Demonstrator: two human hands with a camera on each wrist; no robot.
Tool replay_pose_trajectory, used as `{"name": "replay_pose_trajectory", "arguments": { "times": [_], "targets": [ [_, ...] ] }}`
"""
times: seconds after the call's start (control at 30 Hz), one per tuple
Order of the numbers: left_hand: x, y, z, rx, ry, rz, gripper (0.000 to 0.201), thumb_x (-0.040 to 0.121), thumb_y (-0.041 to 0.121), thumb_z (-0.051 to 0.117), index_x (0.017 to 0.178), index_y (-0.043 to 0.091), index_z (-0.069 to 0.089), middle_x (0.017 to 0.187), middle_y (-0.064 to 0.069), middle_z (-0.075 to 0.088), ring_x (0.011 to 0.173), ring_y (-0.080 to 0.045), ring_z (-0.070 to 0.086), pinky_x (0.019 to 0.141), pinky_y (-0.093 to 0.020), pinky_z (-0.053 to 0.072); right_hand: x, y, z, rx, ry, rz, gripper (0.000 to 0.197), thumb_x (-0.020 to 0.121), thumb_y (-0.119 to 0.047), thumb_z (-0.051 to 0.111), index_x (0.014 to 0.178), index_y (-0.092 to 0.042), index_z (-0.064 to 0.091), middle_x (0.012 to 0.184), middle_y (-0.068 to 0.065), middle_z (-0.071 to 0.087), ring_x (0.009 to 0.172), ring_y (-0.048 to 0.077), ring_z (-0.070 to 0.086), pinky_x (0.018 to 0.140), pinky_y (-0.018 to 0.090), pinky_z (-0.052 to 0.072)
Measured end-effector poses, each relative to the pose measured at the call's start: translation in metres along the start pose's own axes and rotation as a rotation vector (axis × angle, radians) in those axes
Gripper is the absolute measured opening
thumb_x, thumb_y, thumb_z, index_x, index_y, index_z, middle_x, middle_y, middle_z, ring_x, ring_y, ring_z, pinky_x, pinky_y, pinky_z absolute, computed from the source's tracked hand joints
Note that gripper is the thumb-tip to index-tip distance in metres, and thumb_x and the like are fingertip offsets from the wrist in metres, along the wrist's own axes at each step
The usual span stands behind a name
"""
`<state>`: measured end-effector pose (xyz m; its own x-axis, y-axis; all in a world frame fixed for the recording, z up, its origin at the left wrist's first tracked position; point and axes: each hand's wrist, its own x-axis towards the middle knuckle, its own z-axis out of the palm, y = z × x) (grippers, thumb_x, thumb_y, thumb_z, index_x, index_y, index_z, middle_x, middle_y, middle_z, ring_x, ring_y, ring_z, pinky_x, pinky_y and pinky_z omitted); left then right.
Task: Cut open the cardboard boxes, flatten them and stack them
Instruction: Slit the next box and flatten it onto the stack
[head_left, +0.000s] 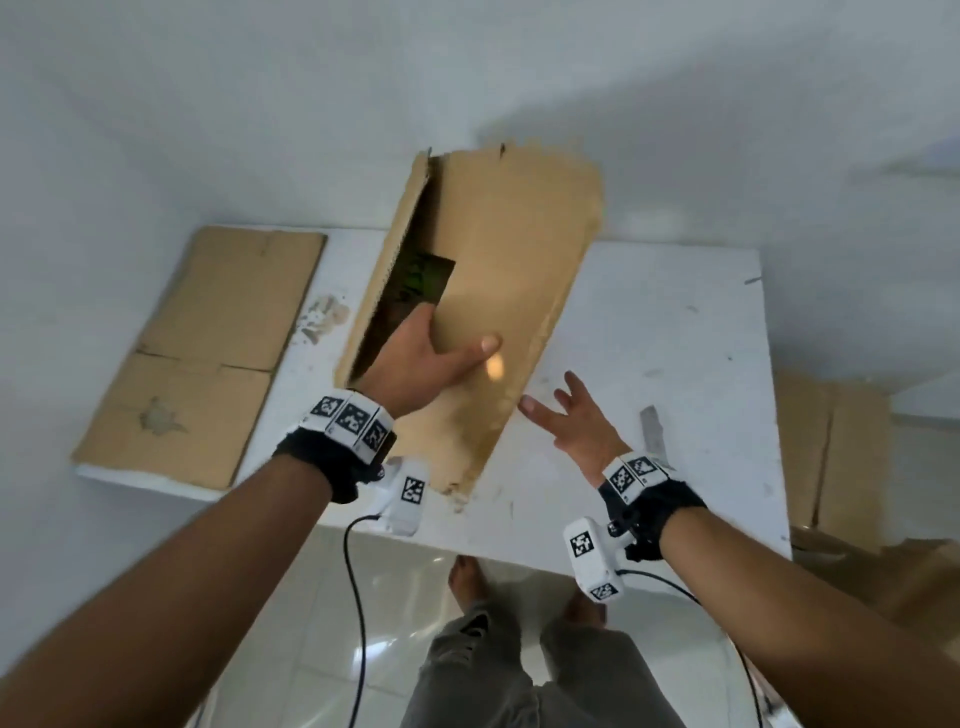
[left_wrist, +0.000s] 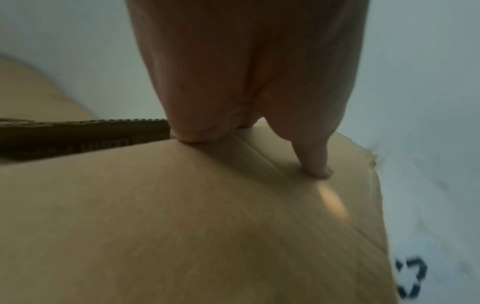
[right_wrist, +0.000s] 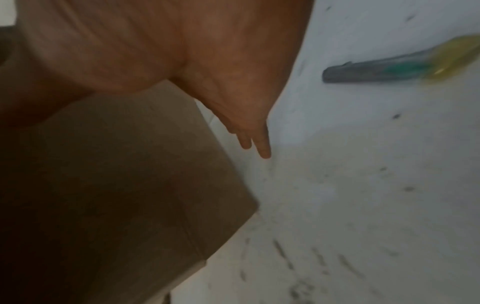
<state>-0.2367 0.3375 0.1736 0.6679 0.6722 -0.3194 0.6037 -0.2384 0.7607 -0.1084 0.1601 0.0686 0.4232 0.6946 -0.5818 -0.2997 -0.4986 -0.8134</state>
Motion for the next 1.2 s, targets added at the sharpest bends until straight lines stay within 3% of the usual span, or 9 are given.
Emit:
{"name": "replay_pose_trajectory", "arguments": {
  "times": [0.13, 0.23, 0.4, 0.53, 0.6, 0.8, 0.93, 1.03, 1.2],
  "targets": [
    [0.010, 0.005, -0.046, -0.231, 0.003, 0.011, 0.064, 0.081, 0.060, 0.073, 0.126, 0.015, 0.061, 0.112, 0.007, 0.072, 0.099, -0.010, 0.072, 0.074, -0.021, 0.058, 0.023, -0.042, 0.028, 0.059, 0.002, -0.021, 0.162, 0.030, -0.088, 0.081, 0.161, -0.024, 0.008, 0.138, -0.002, 0.061, 0.122, 0.020, 0.062, 0.105, 0.048, 0.049],
    [0.024, -0.015, -0.074, -0.340, -0.023, 0.007, 0.073, 0.076, 0.069, 0.073, 0.124, 0.015, 0.067, 0.114, 0.001, 0.075, 0.107, -0.021, 0.072, 0.083, -0.030, 0.059, 0.034, -0.053, 0.038, -0.005, 0.047, -0.083, 0.101, 0.060, -0.067, 0.086, 0.137, -0.028, 0.034, 0.118, -0.013, 0.060, 0.096, 0.009, 0.064, 0.077, 0.019, 0.056],
    [0.049, -0.051, -0.101, -0.596, -0.102, -0.068, 0.082, 0.081, 0.070, 0.069, 0.130, 0.005, 0.065, 0.126, -0.014, 0.071, 0.117, -0.032, 0.069, 0.103, -0.049, 0.052, 0.047, -0.042, 0.049, 0.010, 0.082, -0.028, 0.101, 0.055, -0.080, 0.082, 0.138, -0.030, 0.055, 0.126, -0.007, 0.069, 0.117, 0.018, 0.065, 0.102, 0.041, 0.052],
    [0.066, -0.075, -0.115, -0.722, -0.245, -0.067, 0.045, 0.090, 0.039, 0.064, 0.122, 0.006, 0.063, 0.104, -0.009, 0.071, 0.091, -0.024, 0.067, 0.083, -0.036, 0.053, 0.023, -0.089, 0.035, -0.112, 0.435, -0.146, 0.063, 0.068, -0.047, 0.090, 0.116, -0.013, 0.070, 0.106, -0.001, 0.075, 0.093, 0.019, 0.072, 0.082, 0.032, 0.058],
    [0.070, -0.082, -0.115, -0.624, -0.353, -0.023, 0.066, 0.080, 0.031, 0.072, 0.139, 0.012, 0.050, 0.118, -0.007, 0.066, 0.102, -0.023, 0.067, 0.090, -0.039, 0.053, 0.004, -0.122, 0.027, -0.257, 0.542, -0.259, 0.039, 0.083, -0.026, 0.081, 0.118, -0.013, 0.069, 0.105, -0.001, 0.072, 0.095, 0.020, 0.070, 0.070, 0.021, 0.053],
    [0.081, -0.080, -0.082, -0.345, -0.197, -0.009, 0.124, 0.064, 0.068, 0.088, 0.160, 0.036, 0.017, 0.138, -0.005, 0.065, 0.117, -0.018, 0.069, 0.101, -0.046, 0.055, -0.032, -0.166, 0.103, -0.454, 0.079, -0.436, 0.054, 0.083, -0.064, 0.070, 0.128, -0.035, 0.061, 0.123, -0.017, 0.066, 0.108, 0.003, 0.064, 0.093, 0.035, 0.056],
    [0.057, -0.065, -0.093, 0.245, -0.034, -0.043, 0.104, 0.061, 0.107, 0.036, 0.109, 0.020, 0.069, 0.085, 0.001, 0.075, 0.087, -0.021, 0.072, 0.091, -0.043, 0.052, -0.003, -0.133, 0.131, -0.571, 0.383, -0.589, 0.052, 0.091, -0.042, 0.067, 0.136, -0.024, 0.052, 0.126, -0.004, 0.055, 0.112, 0.017, 0.057, 0.093, 0.045, 0.054],
    [0.025, -0.055, -0.098, 0.334, -0.129, -0.037, 0.104, 0.072, 0.101, 0.010, 0.075, 0.017, 0.071, 0.065, 0.000, 0.072, 0.072, -0.020, 0.073, 0.079, -0.037, 0.052, 0.008, -0.130, 0.149, -0.708, 0.447, -0.597, 0.048, 0.098, -0.046, 0.049, 0.140, -0.023, 0.044, 0.138, 0.004, 0.047, 0.120, 0.024, 0.052, 0.096, 0.048, 0.052],
    [-0.013, -0.062, -0.084, -0.408, -0.228, -0.128, 0.061, 0.093, 0.062, 0.057, 0.140, 0.027, 0.043, 0.128, 0.012, 0.061, 0.092, 0.010, 0.058, 0.063, -0.006, 0.051, 0.010, -0.129, 0.167, -0.845, 0.224, -0.602, 0.066, 0.084, -0.048, 0.053, 0.142, -0.016, 0.050, 0.144, 0.004, 0.051, 0.133, 0.025, 0.048, 0.108, 0.051, 0.041]
  ]
}}
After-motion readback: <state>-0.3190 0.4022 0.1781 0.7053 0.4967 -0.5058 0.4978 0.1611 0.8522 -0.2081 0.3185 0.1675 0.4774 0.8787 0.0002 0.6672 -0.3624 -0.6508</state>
